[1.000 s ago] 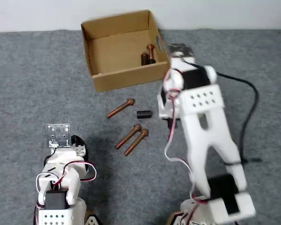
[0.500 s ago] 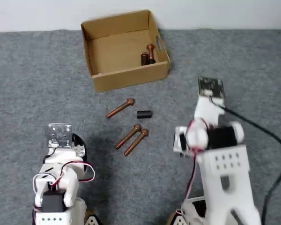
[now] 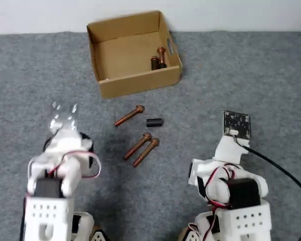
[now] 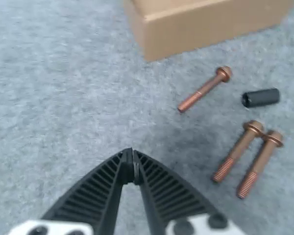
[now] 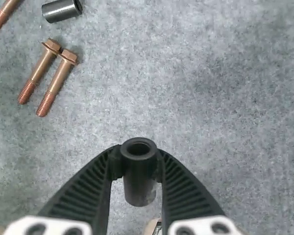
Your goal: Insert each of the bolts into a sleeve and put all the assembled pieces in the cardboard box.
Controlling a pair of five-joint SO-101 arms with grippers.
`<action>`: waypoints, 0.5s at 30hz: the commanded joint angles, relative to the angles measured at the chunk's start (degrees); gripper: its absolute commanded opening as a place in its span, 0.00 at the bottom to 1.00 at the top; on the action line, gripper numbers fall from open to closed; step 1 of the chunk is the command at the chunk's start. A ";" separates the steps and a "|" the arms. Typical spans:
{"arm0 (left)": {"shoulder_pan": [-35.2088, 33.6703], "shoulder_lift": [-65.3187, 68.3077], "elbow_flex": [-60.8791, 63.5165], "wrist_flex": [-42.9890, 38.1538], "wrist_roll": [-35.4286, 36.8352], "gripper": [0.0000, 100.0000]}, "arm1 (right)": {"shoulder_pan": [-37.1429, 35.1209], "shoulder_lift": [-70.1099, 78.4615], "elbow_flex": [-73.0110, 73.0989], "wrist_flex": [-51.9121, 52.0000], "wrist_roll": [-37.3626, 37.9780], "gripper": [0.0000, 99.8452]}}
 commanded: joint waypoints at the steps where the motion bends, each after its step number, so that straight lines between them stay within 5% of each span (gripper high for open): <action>1: 4.48 13.10 -9.80 0.26 -0.62 0.01 | 0.66 -3.03 1.05 -0.57 -0.70 0.01; 6: 8.35 27.34 -20.09 0.26 -1.32 0.01 | 1.63 -6.81 3.60 -1.27 -0.79 0.01; 15: 10.29 52.48 -39.69 0.26 -16.44 0.04 | 2.95 -8.57 6.07 -3.12 -0.79 0.01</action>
